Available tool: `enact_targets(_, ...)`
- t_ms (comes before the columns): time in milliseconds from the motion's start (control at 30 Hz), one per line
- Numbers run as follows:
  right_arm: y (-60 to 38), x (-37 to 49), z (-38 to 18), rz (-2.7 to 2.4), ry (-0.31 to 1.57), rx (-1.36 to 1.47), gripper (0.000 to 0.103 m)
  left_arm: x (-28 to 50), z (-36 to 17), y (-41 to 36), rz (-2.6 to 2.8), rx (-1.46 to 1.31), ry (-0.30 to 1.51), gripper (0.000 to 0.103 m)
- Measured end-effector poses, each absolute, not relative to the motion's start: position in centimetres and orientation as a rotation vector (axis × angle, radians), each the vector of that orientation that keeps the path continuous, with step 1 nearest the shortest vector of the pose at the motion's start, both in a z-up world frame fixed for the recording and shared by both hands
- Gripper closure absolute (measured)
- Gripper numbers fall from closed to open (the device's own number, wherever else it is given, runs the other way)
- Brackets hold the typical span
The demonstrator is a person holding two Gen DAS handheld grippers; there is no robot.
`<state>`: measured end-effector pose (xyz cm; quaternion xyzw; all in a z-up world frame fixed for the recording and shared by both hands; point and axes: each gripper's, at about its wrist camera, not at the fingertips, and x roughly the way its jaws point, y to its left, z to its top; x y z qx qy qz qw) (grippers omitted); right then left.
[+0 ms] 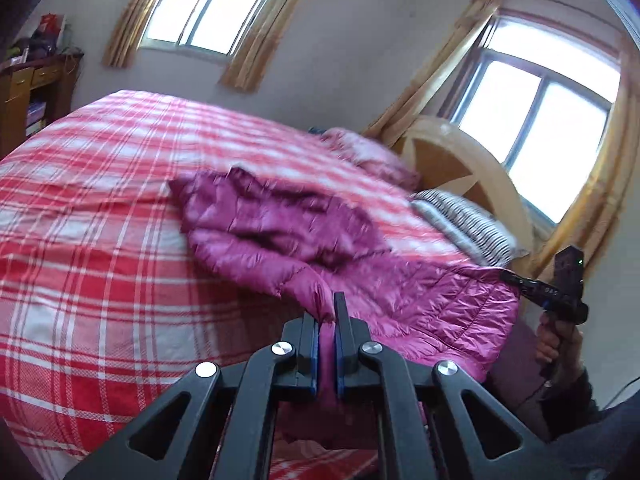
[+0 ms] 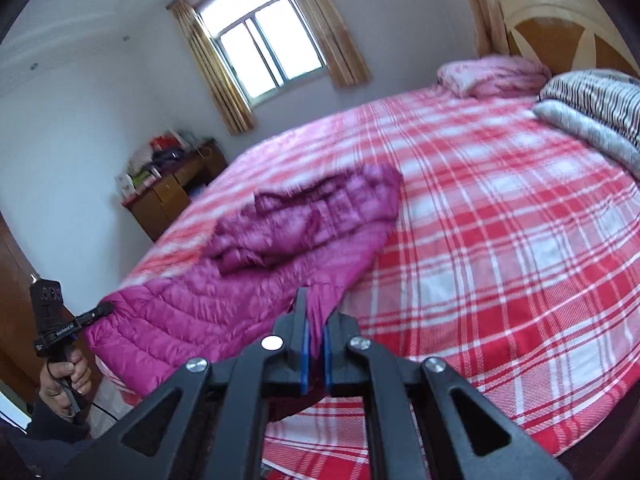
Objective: Fold large clothes
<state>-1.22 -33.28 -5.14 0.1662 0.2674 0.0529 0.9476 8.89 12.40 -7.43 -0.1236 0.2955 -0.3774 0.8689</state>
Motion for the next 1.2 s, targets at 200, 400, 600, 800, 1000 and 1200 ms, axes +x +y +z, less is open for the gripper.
enact_targets(200,-34.4,-0.8,-1.8,0.128,0.43,0.384,0.096,11.1,-5.8,14.4,-0.818,-0.332,0.61,0.098)
enact_targets(400,-35.4,7.5,-2.6,0.072,0.457,0.428,0.096,18.1,-7.0,12.4,-0.75,-0.31,0.674,0.098)
enact_targets(600,-37.0,15.3,-4.6,-0.024,0.491,0.446,0.096,26.2,-8.5,9.2,-0.66,-0.214,0.698,0.097)
enact_targets(800,-39.9,22.0,-7.5,-0.074,0.57,0.48,0.096,32.4,-10.1,7.3,-0.617,-0.191,0.741,0.093)
enact_targets(1000,-41.3,26.4,-10.4,-0.124,0.646,0.452,0.096,33.9,-9.9,8.7,-0.475,-0.155,0.687,0.027)
enact_targets(1200,-40.6,29.4,-12.3,-0.137,0.682,0.427,0.076,31.9,-8.6,8.0,-0.419,-0.081,0.583,0.021)
